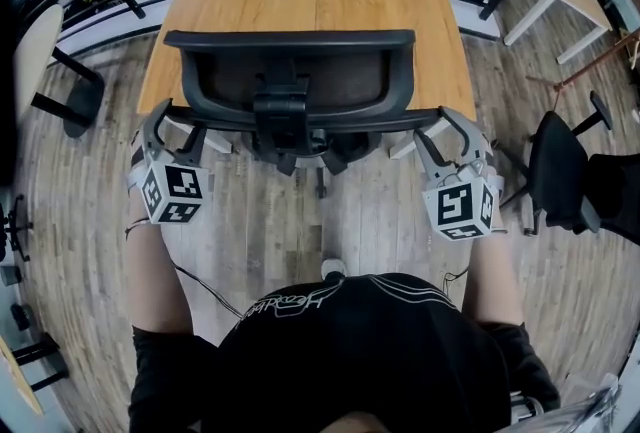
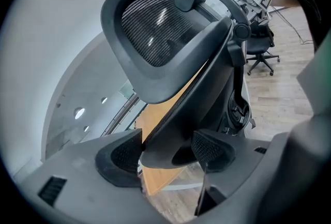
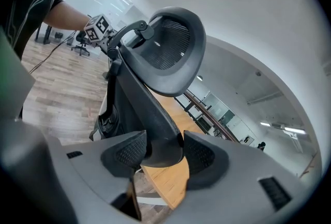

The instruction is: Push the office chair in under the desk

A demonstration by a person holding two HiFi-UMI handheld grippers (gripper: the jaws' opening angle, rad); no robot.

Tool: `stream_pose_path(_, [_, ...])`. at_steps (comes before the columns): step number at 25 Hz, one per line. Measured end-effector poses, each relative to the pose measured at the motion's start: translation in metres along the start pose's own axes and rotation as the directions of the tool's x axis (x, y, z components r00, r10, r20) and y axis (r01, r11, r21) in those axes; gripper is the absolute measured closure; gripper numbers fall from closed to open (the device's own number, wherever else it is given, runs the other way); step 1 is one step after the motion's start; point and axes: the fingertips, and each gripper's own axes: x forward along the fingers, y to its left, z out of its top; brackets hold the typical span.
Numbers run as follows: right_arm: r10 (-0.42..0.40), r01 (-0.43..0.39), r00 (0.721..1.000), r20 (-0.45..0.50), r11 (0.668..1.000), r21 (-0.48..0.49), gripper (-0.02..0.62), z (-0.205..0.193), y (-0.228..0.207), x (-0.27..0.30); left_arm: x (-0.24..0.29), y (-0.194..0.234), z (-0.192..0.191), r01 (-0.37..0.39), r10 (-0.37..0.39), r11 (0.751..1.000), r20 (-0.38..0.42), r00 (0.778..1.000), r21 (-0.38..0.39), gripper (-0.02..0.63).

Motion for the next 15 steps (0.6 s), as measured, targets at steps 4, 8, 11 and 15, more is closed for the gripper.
stream_pose_path(4, [-0.01,0.009,1.0,0.024,0.999,0.036,0.351,0.003,-0.003,-0.002,-0.007,0.006,-0.002,-0.018,0.019,0.998,0.022,1.0,-0.06,0.31])
stream_pose_path(8, [-0.027,0.024,0.999,0.023,0.993,0.115,0.351,0.0,-0.008,-0.013,-0.03,0.015,-0.007,-0.031,0.039,0.987,0.05,0.998,-0.157,0.302])
stream_pose_path(11, [-0.032,0.024,0.999,0.04,0.983,0.182,0.351,0.003,-0.007,-0.031,-0.058,0.023,0.0,-0.008,0.047,0.951,0.122,0.991,-0.309,0.303])
stream_pose_path(15, [-0.01,-0.021,0.995,0.098,0.95,0.311,0.351,0.015,0.009,-0.063,-0.099,0.016,0.013,0.154,0.007,0.815,0.274,0.962,-0.559,0.304])
